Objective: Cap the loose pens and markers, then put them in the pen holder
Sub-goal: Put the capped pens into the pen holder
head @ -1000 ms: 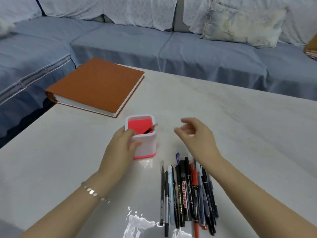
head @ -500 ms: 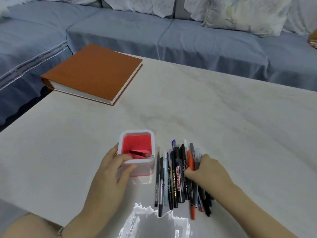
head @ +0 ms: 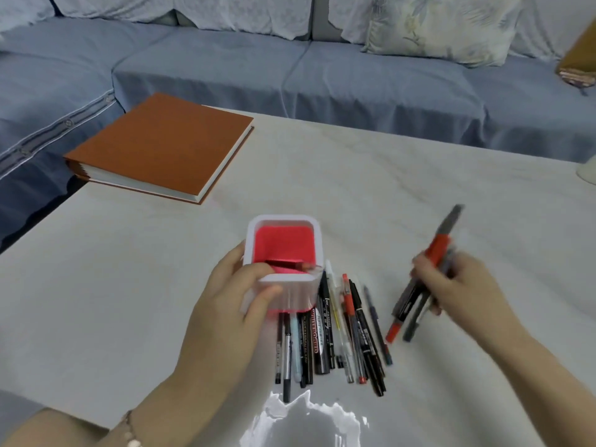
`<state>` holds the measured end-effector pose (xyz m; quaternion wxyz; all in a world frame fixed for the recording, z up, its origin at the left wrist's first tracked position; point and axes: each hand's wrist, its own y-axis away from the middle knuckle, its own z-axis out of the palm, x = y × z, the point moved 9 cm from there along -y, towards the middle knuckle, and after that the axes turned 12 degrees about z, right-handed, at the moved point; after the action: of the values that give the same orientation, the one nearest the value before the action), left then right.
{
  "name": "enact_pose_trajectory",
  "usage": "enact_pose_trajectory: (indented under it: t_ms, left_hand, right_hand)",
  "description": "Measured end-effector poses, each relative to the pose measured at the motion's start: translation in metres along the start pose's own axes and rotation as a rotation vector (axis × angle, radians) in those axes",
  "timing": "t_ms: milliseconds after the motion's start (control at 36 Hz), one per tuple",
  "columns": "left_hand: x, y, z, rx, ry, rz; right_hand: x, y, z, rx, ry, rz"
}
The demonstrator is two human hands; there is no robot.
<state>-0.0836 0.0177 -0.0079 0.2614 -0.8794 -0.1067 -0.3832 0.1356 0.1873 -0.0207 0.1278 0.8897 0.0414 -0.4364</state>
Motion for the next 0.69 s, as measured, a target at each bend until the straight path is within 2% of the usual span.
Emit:
enact_pose_trajectory:
  t_ms: [139, 222, 333, 528, 611, 694]
  left_hand:
    - [0.041, -0.021, 0.064, -0.123, 0.076, 0.103]
    - [0.059, -0.028, 0.105, -0.201, 0.100, 0.153]
    - [0.072, -0.027, 0.149, -0.270, 0.131, 0.176]
    - [0.072, -0.019, 0.183, -0.325, 0.106, 0.200]
    - [0.064, -0.021, 0.188, -0.327, 0.121, 0.160]
    - [0.059, -0.028, 0.188, -0.314, 0.148, 0.119]
  right_hand:
    - [-0.040, 0.014, -0.082, 0.176, -0.426, -0.255]
    - [-0.049, 0.025, -0.099, 0.189, -0.510, -0.346]
    - [-0.029, 0.021, -0.096, 0.218, -0.402, -0.307]
    - [0.024, -0.003, -0.053, 0.107, -0.077, -0.107]
    - [0.027, -0.005, -0.048, 0.072, -0.058, -0.104]
    - [0.031, -0.004, -0.056, 0.113, -0.097, -0.099]
